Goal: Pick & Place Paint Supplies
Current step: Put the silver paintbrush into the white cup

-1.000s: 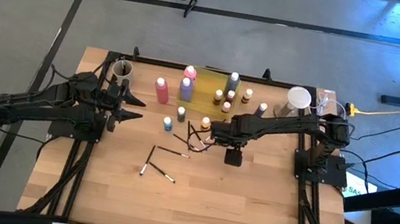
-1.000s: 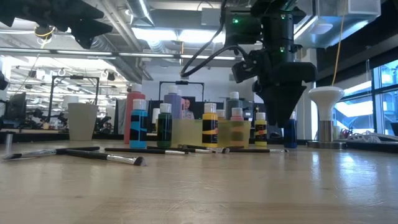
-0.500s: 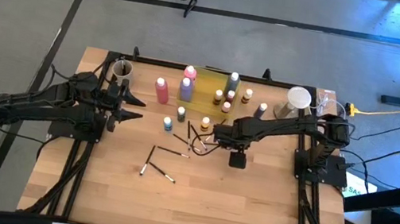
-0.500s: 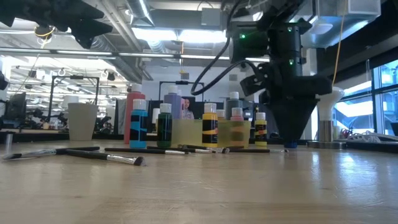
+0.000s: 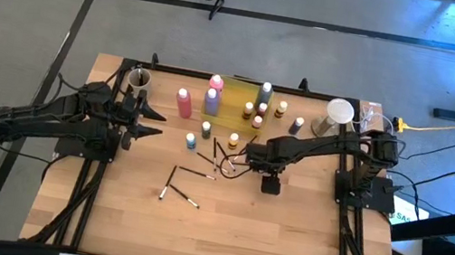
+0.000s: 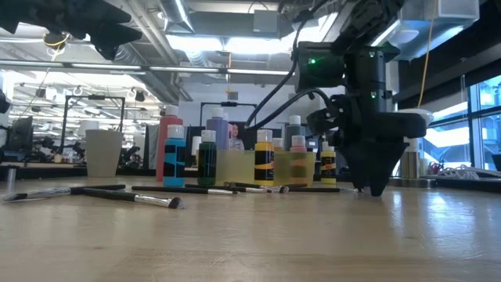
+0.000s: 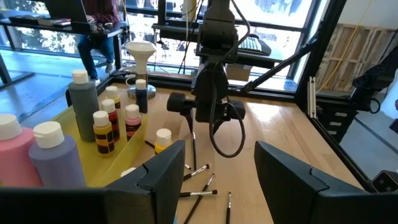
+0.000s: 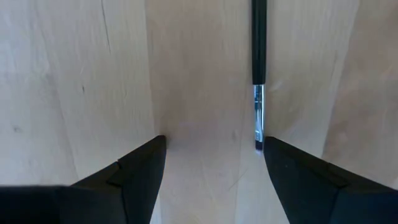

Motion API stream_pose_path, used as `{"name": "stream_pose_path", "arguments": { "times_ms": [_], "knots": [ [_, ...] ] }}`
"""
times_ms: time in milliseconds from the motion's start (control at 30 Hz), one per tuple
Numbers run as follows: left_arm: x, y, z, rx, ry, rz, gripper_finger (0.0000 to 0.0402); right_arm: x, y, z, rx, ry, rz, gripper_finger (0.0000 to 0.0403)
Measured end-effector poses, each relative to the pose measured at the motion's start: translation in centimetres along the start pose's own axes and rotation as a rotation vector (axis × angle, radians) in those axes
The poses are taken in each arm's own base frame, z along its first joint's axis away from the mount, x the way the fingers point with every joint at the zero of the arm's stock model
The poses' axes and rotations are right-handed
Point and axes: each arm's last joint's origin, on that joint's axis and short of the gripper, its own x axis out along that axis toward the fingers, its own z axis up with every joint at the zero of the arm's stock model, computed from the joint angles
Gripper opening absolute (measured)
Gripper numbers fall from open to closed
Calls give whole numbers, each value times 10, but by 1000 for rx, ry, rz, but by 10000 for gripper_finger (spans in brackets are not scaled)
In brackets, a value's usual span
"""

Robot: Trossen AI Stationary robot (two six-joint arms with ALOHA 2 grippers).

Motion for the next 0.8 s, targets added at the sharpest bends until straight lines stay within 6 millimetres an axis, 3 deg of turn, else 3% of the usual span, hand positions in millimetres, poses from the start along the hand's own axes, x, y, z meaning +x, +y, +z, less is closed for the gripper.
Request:
{"name": "stream_pose_path", "arguments": {
  "times_ms": [533,800],
  "knots": [
    [0,0,0,1,-1,0,190,1,-8,2,54,-30,67,273],
    [0,0,0,1,-1,0,190,1,-8,2,67,-33,72,239]
  ]
}}
